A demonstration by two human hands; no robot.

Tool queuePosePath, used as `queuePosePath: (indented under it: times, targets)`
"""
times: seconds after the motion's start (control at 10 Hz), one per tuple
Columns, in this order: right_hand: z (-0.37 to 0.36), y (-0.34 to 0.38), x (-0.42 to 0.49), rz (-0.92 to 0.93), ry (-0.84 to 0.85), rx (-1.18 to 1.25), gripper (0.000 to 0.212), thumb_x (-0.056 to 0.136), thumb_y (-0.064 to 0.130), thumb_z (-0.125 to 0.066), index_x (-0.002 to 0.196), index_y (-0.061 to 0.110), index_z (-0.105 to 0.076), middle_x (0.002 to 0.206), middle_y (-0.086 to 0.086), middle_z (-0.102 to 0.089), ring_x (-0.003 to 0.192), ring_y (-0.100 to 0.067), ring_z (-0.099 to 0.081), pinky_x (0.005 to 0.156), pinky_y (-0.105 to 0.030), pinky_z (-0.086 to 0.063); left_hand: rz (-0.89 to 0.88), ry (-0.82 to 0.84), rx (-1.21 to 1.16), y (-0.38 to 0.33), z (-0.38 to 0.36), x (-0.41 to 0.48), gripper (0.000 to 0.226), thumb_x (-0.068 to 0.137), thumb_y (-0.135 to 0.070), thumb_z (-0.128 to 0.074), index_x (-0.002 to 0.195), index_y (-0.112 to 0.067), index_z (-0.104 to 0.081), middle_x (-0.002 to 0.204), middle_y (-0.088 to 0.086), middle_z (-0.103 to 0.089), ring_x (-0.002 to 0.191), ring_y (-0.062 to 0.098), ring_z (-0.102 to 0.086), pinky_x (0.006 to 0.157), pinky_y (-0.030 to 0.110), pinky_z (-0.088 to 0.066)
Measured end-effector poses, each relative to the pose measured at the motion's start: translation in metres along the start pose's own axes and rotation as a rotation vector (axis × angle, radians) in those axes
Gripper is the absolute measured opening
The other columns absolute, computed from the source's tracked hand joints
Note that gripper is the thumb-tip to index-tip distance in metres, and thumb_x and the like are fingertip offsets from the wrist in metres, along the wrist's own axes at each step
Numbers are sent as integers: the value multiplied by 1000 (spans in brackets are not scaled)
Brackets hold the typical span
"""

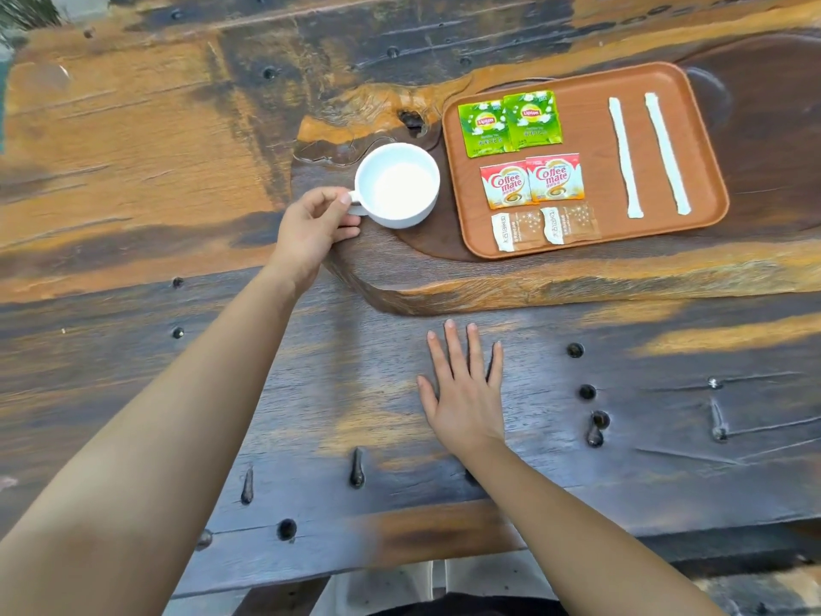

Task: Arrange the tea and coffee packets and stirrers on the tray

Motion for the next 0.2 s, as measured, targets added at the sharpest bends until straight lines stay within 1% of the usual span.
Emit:
queuePosePath:
  times: [0.1,0.2]
  targets:
    - [-1,-1,0,10,-17,-3,61,92,49,-27,146,22,-22,156,-4,-20,144,-28,-7,112,-58,-6,16,-51,-25,-1,4,-2,18,93,-18,-52,109,-12,-59,88,0,-63,79,10,-63,72,19,-57]
    - [1,0,1,14,-29,9,61,92,49,-26,146,22,-21,156,-3,-17,144,-28,-6,112,-58,-6,45,-145,-55,4,14,-13,16,93,-17,-52,108,-14,-57,91,-2,-63,78,10,-61,68,18,-57]
Point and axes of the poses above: each hand's wrist, its own x-axis towards the middle knuckle, its own z-axis out of the back of the hand, y = z × x, the point moved 6 cm from there along x, towards the middle knuckle
